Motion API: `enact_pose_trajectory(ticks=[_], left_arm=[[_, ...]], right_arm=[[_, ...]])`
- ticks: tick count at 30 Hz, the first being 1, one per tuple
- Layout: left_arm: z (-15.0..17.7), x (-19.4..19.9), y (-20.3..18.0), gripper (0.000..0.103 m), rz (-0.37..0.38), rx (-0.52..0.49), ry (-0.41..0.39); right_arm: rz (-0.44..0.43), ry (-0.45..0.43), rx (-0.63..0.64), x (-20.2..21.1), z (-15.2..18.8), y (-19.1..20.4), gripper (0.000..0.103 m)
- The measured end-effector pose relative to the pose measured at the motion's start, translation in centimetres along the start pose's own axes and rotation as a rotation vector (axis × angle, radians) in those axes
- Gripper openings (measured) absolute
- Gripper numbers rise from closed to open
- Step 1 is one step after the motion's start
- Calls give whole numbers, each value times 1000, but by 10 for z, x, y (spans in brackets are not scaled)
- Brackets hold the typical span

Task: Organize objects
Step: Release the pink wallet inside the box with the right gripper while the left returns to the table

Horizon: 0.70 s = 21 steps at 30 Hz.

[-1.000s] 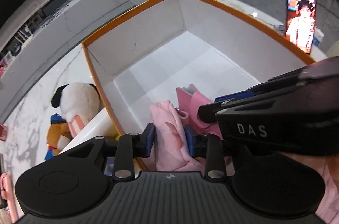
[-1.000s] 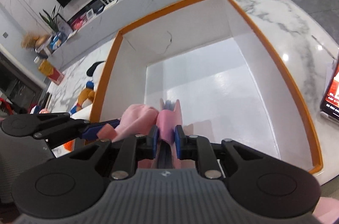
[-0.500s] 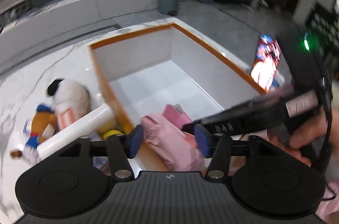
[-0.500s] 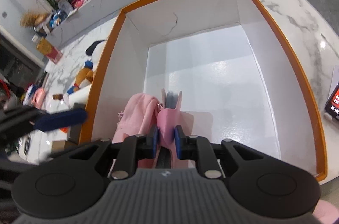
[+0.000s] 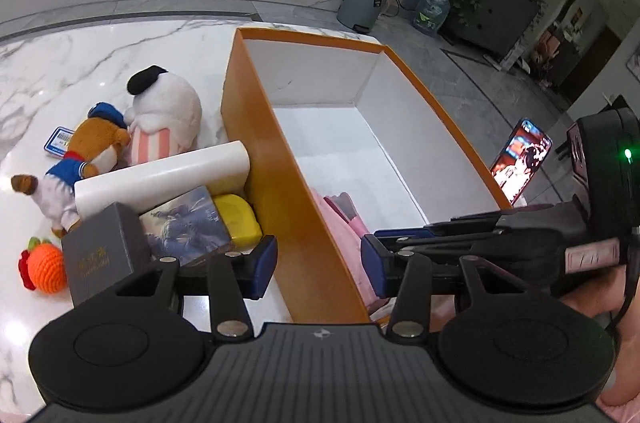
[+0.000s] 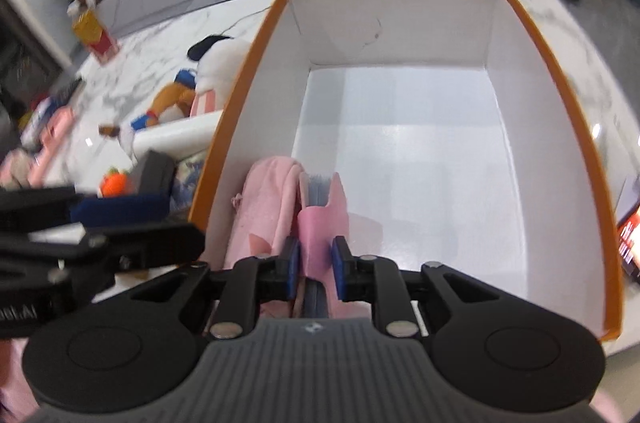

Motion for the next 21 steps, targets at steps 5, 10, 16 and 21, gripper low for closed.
enact_pose_trajectory(ticks=[5, 10, 16, 21], left_arm=[[6, 4, 7, 54, 4, 24, -16], [10, 13, 15, 54, -7, 47, -30], [13, 21, 18, 54, -14, 58, -44], [15, 27, 18, 54, -28, 62, -46]], right_arm=[[-61, 10, -138, 6, 1, -11, 21], [-104, 3, -219, 12, 2, -17, 14], [-106, -4, -206, 13, 3, -15, 13], [-120, -10, -232, 15, 0, -16, 15]])
Point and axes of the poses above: each gripper's, at about its wrist camera, not at the fingertips, and x roughly against the way its jaws point, y to its left, z to its underside, the point moved 6 cm from there along -x, roughly the way its jaws point, and after that the axes turned 10 degrees about -x, right-handed, at the moved point
